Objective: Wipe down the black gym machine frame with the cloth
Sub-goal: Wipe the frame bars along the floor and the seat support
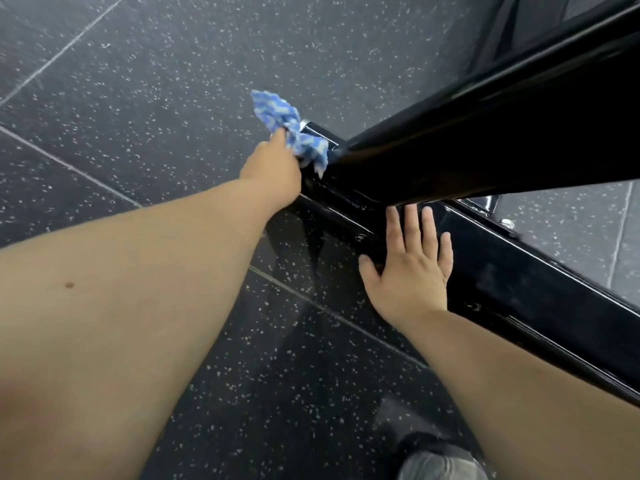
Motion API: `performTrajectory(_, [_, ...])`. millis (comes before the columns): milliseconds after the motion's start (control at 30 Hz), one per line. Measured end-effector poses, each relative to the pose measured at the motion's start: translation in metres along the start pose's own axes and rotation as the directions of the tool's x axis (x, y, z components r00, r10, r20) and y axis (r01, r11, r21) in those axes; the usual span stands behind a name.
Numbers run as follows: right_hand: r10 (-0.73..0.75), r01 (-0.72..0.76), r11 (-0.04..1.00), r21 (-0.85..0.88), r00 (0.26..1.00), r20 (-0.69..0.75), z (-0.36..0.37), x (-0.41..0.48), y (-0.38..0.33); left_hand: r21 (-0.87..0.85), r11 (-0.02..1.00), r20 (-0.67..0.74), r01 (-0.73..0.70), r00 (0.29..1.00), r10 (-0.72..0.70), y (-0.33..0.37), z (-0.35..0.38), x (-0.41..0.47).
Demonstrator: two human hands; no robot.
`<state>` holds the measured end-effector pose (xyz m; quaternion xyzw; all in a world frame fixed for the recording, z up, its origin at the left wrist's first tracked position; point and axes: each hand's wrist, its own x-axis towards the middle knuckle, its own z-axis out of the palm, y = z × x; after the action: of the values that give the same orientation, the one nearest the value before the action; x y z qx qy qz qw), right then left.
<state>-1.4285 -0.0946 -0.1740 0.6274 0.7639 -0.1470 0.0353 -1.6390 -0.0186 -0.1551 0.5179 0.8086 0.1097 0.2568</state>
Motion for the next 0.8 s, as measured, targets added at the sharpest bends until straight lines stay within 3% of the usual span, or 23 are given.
performTrajectory(100, [0.102,-0.092,0.973,0.214,0.994,-0.037,-0.014,0.006,-0.013,-0.026,0.993,0.066,0.113,0.992,-0.111,-0.010,-0.008,-0.034])
performTrajectory(167, [0.273,-0.227,0.872,0.434,0.961,-0.046,-0.025,0.010,-0.035,-0.159,0.974,0.140,0.159,0.981,-0.137,-0.012,-0.010,-0.057])
performTrajectory(267, [0.546,-0.371,0.633,0.679,0.836,-0.053,-0.027,0.023,-0.067,-0.268,0.958,0.131,0.104,0.989,-0.071,-0.005,-0.008,-0.038])
performTrajectory(367, [0.692,-0.412,0.518,0.749,0.717,-0.085,-0.015,0.035,-0.081,-0.314,0.947,0.110,0.062,0.994,-0.029,0.001,-0.008,-0.005])
performTrajectory(467, [0.724,-0.452,0.549,0.703,0.677,-0.130,0.000,0.046,-0.088,-0.340,0.939,0.175,0.046,0.984,0.015,-0.011,-0.008,0.035])
performTrajectory(533, [0.723,-0.446,0.577,0.685,0.668,-0.174,0.007,0.047,-0.088,-0.445,0.893,0.261,0.071,0.964,0.054,-0.017,-0.007,0.053])
performTrajectory(600, [0.723,-0.433,0.591,0.681,0.659,-0.209,0.014,0.050,-0.090,-0.520,0.852,0.263,0.057,0.960,0.096,-0.020,-0.002,0.064])
performTrajectory(800, [0.741,-0.491,0.558,0.669,0.658,-0.135,0.004,0.048,-0.098,-0.258,0.960,0.186,-0.110,0.969,0.161,-0.043,-0.008,0.011])
